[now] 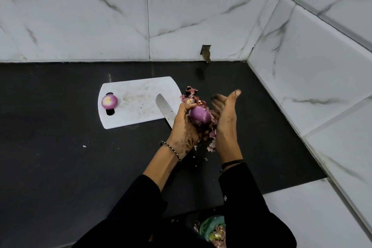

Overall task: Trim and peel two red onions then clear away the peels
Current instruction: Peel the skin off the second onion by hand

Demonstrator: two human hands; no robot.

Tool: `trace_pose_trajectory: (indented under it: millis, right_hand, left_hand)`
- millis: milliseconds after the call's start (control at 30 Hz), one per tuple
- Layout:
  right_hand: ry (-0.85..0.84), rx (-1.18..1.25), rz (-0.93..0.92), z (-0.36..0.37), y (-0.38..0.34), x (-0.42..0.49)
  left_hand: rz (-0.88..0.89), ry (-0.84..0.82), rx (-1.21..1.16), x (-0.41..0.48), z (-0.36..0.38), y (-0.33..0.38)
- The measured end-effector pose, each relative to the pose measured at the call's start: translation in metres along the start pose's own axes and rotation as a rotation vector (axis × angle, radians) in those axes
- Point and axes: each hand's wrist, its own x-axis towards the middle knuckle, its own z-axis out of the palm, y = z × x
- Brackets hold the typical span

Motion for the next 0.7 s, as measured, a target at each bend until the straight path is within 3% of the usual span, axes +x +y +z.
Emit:
trace_pose_trajectory:
  millis: [167, 300, 567, 700]
  right_hand:
    - [0.041, -0.11, -0.097, 0.016, -0.012, -0.001]
    - [0.111, -0.288, -0.299, 0.015, -0.012, 0.002]
    - [0.008, -0.413, -0.305, 0.002, 0.002, 0.026]
    - [0.005, -0.5, -0.373, -0.013, 0.004, 0.038]
  left_hand:
    - [0.053, 0.077, 0.132, 0.015, 0.005, -0.006]
    - [0.029, 0.064, 0.13, 0.018, 0.014, -0.013]
    - [-0.022, 0.169, 0.013, 0.023, 0.016, -0.029]
    - [-0.032, 0.079, 0.045, 0.022, 0.018, -0.027]
